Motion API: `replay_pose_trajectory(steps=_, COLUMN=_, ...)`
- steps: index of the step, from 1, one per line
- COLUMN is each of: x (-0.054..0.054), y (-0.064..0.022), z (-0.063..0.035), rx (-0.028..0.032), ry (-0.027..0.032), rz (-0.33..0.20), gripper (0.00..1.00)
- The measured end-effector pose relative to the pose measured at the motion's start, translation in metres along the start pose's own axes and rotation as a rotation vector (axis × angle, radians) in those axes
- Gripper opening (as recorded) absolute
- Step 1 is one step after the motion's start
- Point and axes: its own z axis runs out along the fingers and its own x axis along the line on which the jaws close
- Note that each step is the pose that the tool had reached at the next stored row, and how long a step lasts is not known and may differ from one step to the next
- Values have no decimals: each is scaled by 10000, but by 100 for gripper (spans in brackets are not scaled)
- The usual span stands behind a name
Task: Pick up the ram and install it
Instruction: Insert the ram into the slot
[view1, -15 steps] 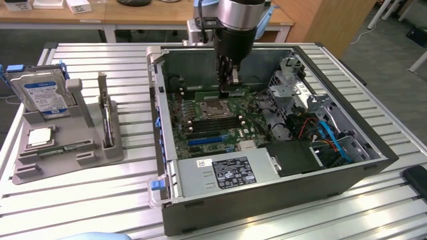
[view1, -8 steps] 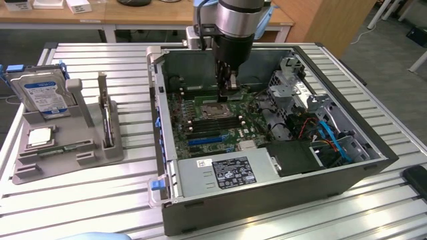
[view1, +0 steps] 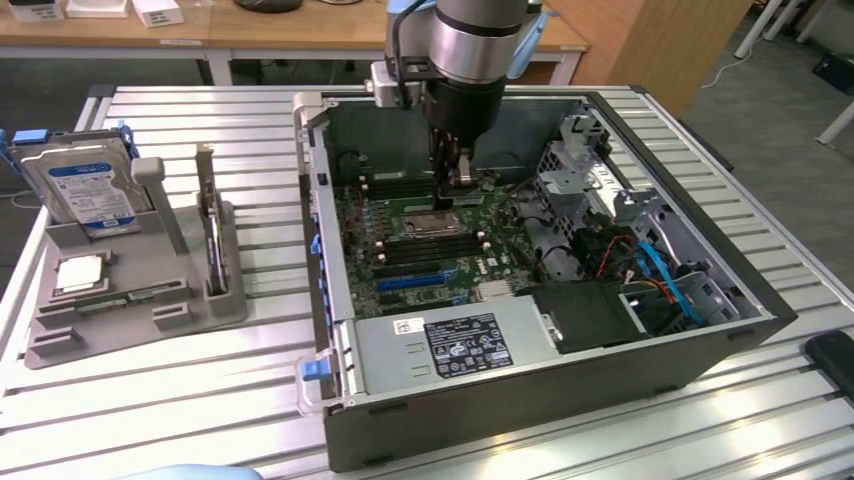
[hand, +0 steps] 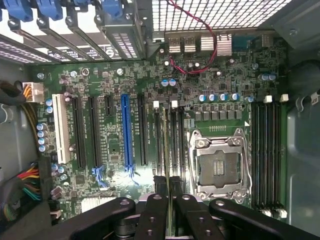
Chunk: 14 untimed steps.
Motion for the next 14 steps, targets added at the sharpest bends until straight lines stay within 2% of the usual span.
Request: replay_pose_trajectory(steps=14, x=-1, y=2, z=137, rx=67, ry=-4, rz=46, gripper=13)
